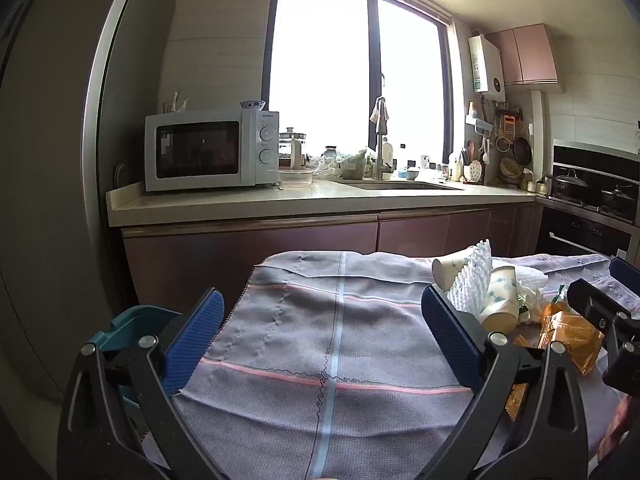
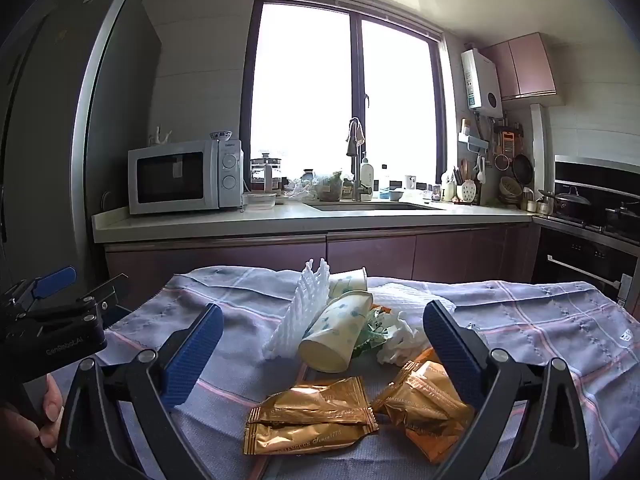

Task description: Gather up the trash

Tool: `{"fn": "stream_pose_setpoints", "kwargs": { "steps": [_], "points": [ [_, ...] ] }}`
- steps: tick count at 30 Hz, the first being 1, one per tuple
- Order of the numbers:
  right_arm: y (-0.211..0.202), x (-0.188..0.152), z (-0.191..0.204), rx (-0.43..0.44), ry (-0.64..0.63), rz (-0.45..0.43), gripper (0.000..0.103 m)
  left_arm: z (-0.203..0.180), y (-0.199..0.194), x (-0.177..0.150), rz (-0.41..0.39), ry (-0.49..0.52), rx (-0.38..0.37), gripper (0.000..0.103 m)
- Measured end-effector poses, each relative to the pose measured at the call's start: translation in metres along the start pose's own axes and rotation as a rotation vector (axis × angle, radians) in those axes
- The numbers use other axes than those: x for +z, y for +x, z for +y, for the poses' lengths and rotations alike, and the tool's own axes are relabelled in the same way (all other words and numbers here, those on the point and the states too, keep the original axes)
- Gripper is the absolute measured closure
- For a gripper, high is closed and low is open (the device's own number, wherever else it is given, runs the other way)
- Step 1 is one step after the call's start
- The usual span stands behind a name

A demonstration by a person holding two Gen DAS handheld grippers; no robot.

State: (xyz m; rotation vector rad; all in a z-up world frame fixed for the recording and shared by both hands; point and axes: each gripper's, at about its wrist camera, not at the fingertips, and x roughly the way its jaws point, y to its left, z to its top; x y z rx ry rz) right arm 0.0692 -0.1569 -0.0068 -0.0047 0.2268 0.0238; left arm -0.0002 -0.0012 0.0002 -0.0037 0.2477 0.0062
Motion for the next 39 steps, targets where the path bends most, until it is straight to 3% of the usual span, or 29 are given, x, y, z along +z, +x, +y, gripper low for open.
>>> {"fn": "stream_pose_setpoints", "kwargs": {
  "steps": [5, 9, 39],
  "points": [
    [-0.005, 0.000, 0.001, -0.006, -0.004, -0.022, 0.006, -0.017, -0.005, 0.001, -0.054, 0.054, 0.015, 0.006],
    [-0.007, -0.003, 0.005, -0.008, -0.008, -0.023, 0.006, -0.005, -0.011, -0.004, -0.067, 0.001, -0.012, 0.006],
    [-0.009, -0.005, -0.002, -0.013, 0.018, -0.010, 0.006, -0.001, -0.011, -0.005, -0.031, -0.016, -0.026, 0.006]
  ]
}}
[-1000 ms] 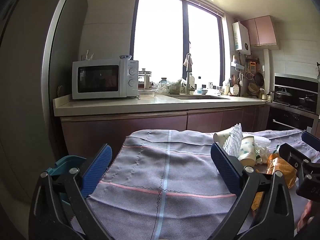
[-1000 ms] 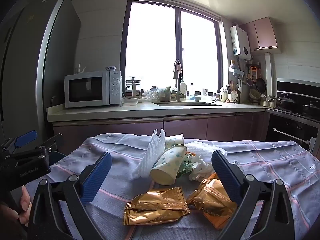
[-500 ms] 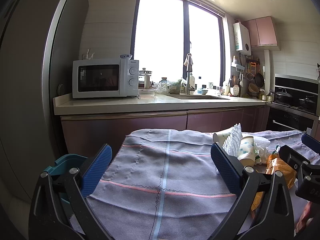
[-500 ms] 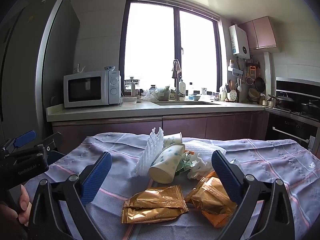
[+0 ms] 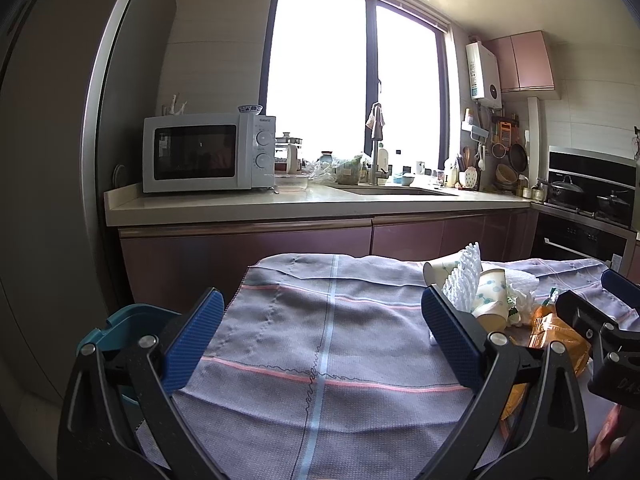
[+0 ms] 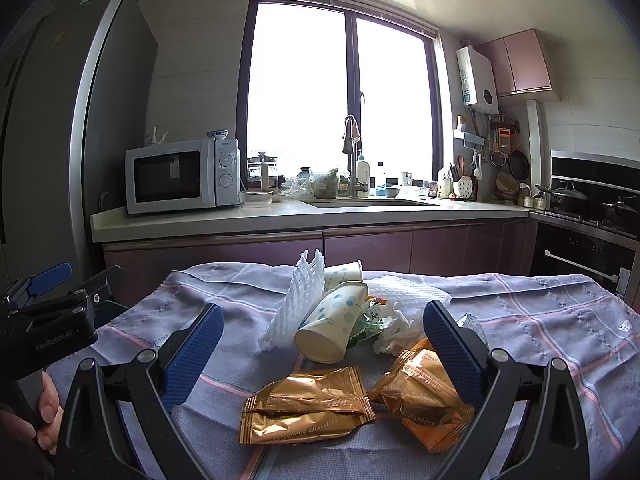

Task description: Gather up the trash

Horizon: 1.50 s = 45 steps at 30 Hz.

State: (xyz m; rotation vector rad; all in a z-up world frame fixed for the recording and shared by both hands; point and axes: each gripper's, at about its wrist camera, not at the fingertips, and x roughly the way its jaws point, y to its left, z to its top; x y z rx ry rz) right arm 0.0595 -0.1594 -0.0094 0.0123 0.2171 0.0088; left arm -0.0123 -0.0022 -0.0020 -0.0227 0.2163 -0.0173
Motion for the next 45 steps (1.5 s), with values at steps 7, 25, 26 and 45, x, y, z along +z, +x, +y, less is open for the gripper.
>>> {"fn": "stream_pose_setpoints", "kwargs": {
  "steps": [7, 25, 26, 45],
  "points": [
    [0.0000, -0.0003, 0.0004, -0.002, 0.002, -0.003, 0.006, -0.0008, 0.0005, 0.0000, -0.001, 0.001, 0.002, 0.006],
    [0.0005, -0.0004, -0.0024, -0.002, 0.007, -0.004, 0.006, -0.0014, 0.0010, 0.0000, -0.001, 0.006, 0.005, 0.006],
    [0.0007, -0.0002, -0.0024, -0.003, 0.007, -0.005, 0.006, -0.0012, 0.0010, -0.0001, 0.000, 0.005, 0.005, 0.006],
    [0.0025, -0.0013, -0.0046, -0.004, 0.013, -0.004, 0.006, -0.0025, 0.0013, 0.0003, 0.003, 0.004, 0.006, 0.006]
  ]
}}
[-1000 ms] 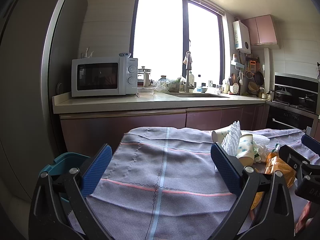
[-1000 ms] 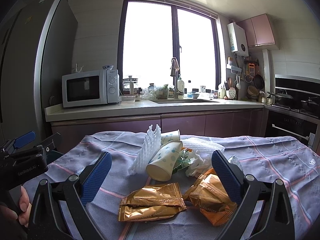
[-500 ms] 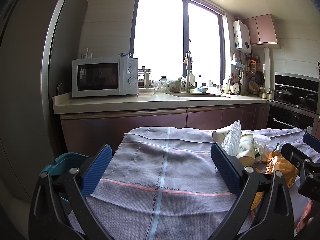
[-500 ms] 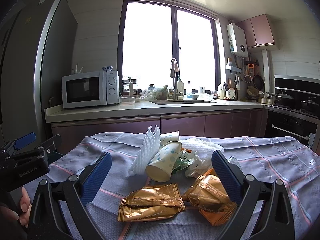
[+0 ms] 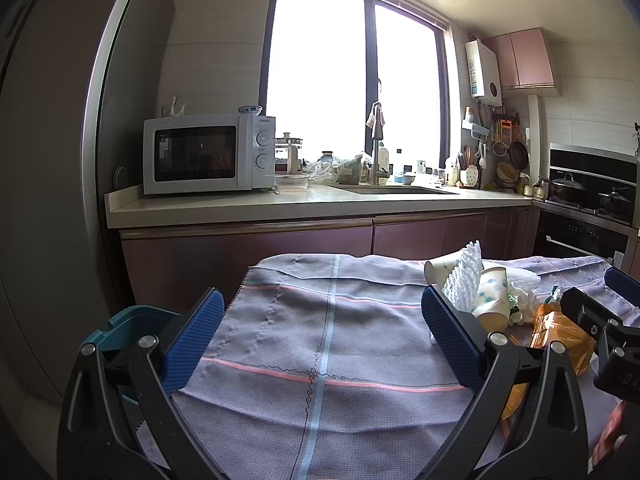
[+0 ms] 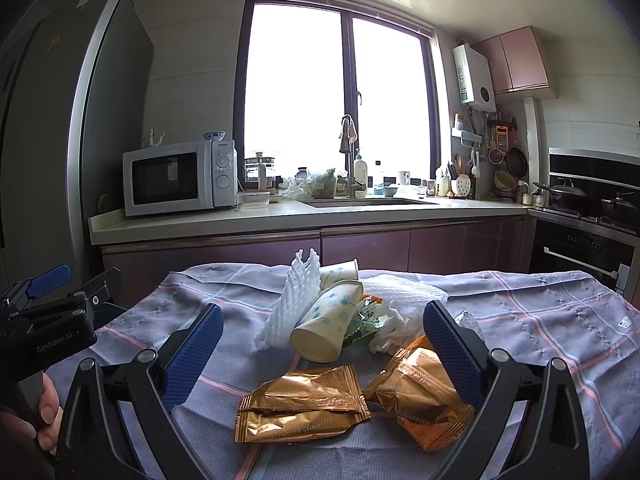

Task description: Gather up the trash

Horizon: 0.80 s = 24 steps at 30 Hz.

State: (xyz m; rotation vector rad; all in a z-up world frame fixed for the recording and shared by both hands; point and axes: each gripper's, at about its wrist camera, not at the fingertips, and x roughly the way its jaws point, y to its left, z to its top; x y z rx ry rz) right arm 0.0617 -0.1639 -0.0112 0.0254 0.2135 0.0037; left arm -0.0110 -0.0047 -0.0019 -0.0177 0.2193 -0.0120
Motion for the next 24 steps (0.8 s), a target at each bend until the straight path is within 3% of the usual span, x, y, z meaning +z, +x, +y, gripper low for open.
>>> {"fn": "stream_pose_setpoints", "kwargs": {
  "steps": [15, 24],
  "points": [
    [0.001, -0.001, -0.003, 0.001, 0.009, 0.013, 0.006, -0.008, 0.007, 0.001, 0.024, 0.013, -0.029, 0.006],
    [0.012, -0.007, -0.026, -0.021, 0.045, 0.082, 0.006, -0.028, 0.024, -0.002, 0.101, 0.064, -0.130, 0.006]
  ]
}}
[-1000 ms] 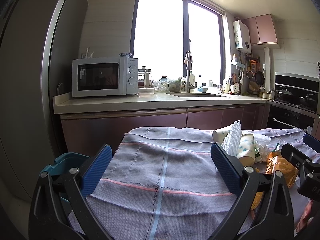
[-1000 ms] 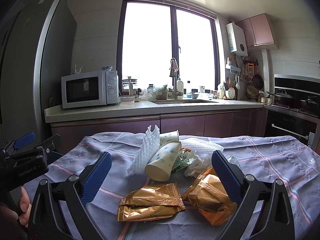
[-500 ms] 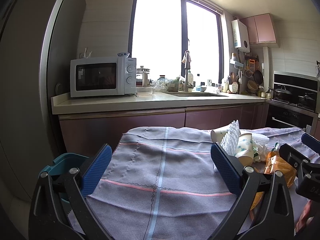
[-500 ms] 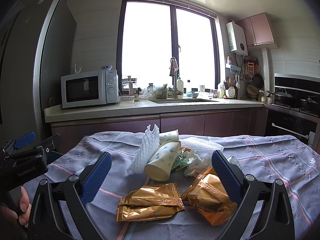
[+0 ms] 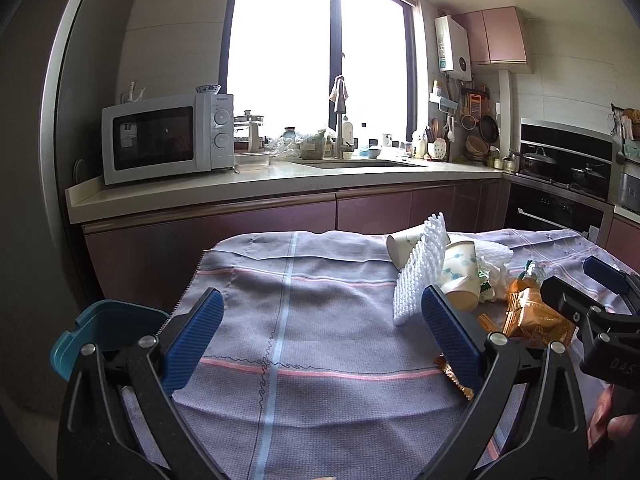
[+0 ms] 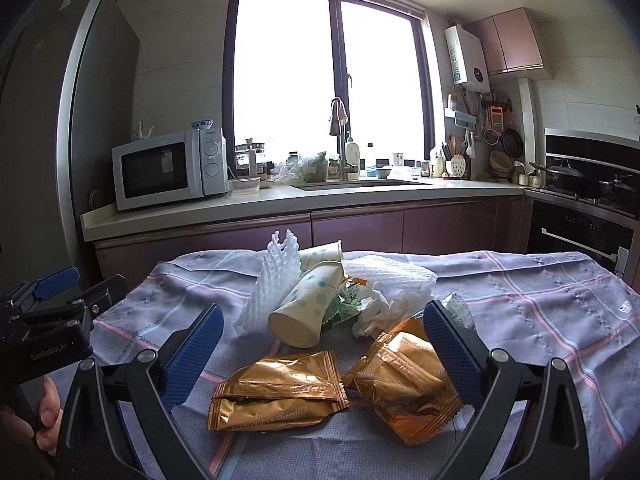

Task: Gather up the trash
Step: 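Grasp the white foam net with the left tool while the right tool grasps a gold wrapper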

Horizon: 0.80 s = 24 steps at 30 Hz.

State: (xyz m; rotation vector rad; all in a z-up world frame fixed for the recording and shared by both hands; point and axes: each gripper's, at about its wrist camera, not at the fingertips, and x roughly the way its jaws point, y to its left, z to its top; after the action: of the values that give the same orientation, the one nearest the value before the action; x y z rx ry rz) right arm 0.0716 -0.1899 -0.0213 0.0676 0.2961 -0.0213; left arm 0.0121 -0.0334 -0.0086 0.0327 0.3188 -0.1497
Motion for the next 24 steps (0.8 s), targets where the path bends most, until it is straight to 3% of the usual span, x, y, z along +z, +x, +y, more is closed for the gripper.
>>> {"fn": "stream_pose_setpoints", "kwargs": {
  "steps": [9, 14, 19, 24],
  "points": [
    [0.016, -0.008, -0.041, -0.043, 0.049, 0.104, 0.006, -0.027, 0.045, 0.013, 0.115, 0.042, -0.162, 0.006],
    [0.027, -0.017, -0.074, -0.059, 0.121, 0.181, 0.006, -0.042, 0.072, 0.020, 0.162, 0.064, -0.201, 0.007],
    [0.034, -0.028, -0.096, -0.005, 0.215, 0.251, 0.007, -0.061, 0.093, 0.024, 0.193, 0.107, -0.228, 0.010],
    [0.042, -0.035, -0.108, 0.100, 0.314, 0.305, 0.026, -0.076, 0.115, 0.026, 0.259, 0.137, -0.265, 0.025]
  ]
}}
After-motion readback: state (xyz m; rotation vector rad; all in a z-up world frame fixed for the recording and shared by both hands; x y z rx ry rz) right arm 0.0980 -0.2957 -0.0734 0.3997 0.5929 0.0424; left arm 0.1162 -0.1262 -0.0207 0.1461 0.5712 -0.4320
